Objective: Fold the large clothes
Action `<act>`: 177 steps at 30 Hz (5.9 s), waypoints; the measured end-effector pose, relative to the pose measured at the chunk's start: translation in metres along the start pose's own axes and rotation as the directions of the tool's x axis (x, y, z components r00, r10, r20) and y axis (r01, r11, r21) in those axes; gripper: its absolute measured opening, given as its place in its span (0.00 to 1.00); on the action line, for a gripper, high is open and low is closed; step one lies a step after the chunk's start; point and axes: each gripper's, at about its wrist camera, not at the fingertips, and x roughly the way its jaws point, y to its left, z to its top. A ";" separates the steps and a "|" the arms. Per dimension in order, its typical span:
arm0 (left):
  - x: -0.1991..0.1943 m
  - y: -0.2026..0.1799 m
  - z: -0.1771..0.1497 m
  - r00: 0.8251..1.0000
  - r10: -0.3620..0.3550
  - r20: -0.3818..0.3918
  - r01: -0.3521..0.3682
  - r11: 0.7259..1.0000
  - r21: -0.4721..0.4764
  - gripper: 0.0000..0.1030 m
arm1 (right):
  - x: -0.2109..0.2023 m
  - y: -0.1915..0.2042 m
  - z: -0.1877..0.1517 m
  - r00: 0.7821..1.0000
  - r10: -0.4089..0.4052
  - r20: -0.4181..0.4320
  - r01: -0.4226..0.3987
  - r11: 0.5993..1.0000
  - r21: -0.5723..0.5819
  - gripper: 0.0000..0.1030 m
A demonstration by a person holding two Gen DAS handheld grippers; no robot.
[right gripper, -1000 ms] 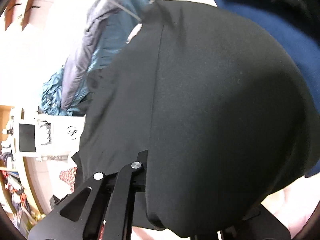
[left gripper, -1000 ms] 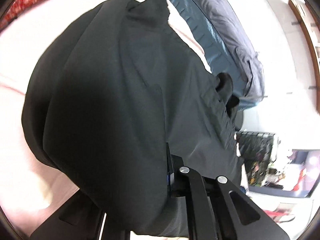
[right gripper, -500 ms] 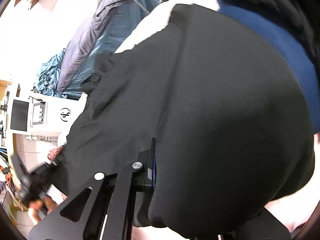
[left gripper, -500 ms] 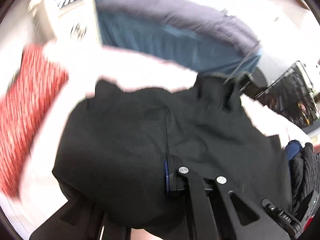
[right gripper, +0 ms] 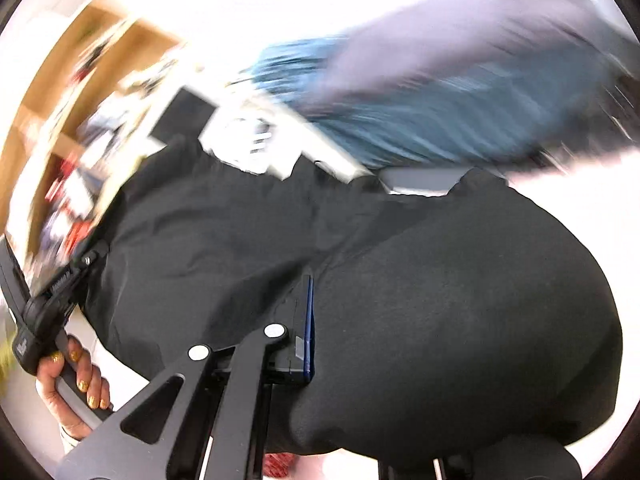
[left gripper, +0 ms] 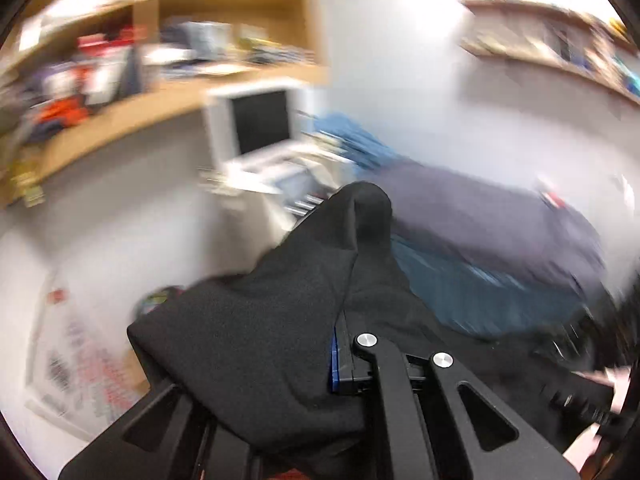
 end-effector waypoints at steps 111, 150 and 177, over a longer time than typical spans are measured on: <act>-0.134 0.196 -0.360 0.817 0.139 -0.559 -0.393 0.844 -0.364 0.94 | 0.177 -0.046 -0.066 0.815 -0.426 -0.393 0.326 0.898 -0.296 0.72; -0.039 0.089 -0.291 0.691 0.030 -0.722 -0.348 0.890 -0.296 0.94 | 0.146 0.146 -0.218 0.729 -0.638 -0.249 0.032 0.395 -0.918 0.92; -0.038 0.091 -0.298 0.673 0.044 -0.739 -0.365 0.888 -0.280 0.94 | 0.147 0.147 -0.230 0.725 -0.637 -0.263 0.021 0.402 -0.915 0.92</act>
